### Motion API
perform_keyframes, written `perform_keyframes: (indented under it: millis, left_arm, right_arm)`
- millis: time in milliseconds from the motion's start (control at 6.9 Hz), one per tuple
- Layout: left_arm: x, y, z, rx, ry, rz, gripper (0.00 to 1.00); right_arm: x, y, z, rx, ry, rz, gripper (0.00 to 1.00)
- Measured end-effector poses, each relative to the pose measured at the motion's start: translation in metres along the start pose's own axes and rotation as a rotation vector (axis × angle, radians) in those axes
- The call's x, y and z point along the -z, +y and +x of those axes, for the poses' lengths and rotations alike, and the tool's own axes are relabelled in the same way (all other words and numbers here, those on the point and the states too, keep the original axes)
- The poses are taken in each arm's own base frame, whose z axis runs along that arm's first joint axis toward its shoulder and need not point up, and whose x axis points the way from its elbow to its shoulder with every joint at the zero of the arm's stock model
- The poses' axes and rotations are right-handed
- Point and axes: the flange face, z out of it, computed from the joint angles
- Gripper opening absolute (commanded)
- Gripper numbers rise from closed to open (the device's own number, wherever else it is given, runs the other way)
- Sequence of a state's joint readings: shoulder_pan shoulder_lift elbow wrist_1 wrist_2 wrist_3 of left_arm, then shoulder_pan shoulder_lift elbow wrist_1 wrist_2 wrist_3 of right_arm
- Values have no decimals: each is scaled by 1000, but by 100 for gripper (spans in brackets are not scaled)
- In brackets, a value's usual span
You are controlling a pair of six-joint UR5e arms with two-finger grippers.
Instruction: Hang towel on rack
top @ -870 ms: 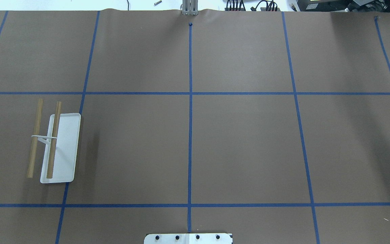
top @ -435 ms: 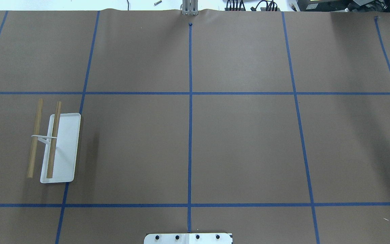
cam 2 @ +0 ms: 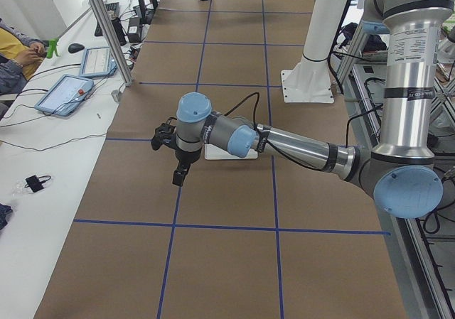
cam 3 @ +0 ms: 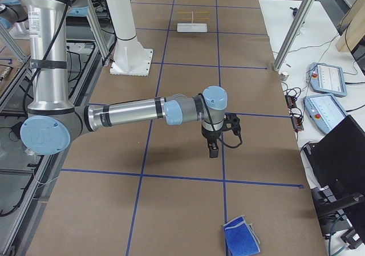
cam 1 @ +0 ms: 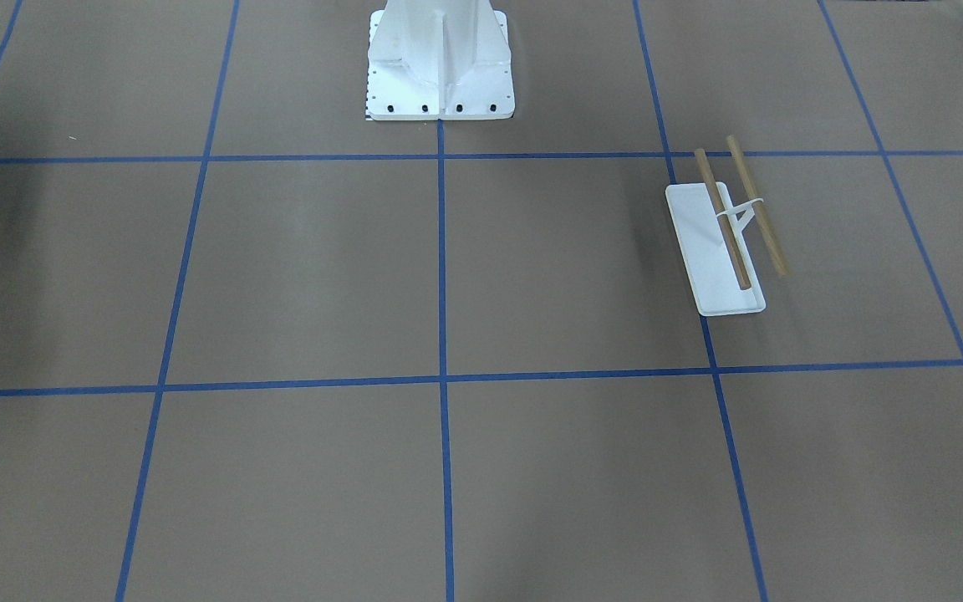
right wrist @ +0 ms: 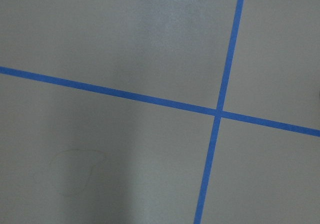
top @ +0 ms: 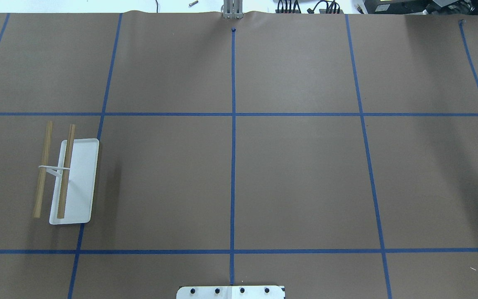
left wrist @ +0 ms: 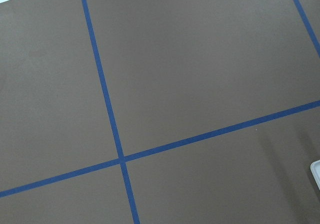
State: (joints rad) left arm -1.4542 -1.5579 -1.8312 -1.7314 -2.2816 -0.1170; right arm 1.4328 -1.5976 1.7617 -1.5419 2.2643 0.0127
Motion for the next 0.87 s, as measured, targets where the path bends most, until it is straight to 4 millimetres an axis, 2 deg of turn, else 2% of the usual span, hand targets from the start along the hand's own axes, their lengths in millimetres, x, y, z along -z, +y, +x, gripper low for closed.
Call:
perform_keyframes:
  millis: [435,580,870]
  left_arm:
    - [0,2,2,12,28,-5,98]
    - [-1,2,2,14,29,-6,98]
    - [-3,2,0,18,29,-11,98]
  right_arm:
    - [-33,10,38,206,16,-71,100]
    - [-41,5,56,276,14,-86,99]
    - [-60,-25,102,406,21,-125,98]
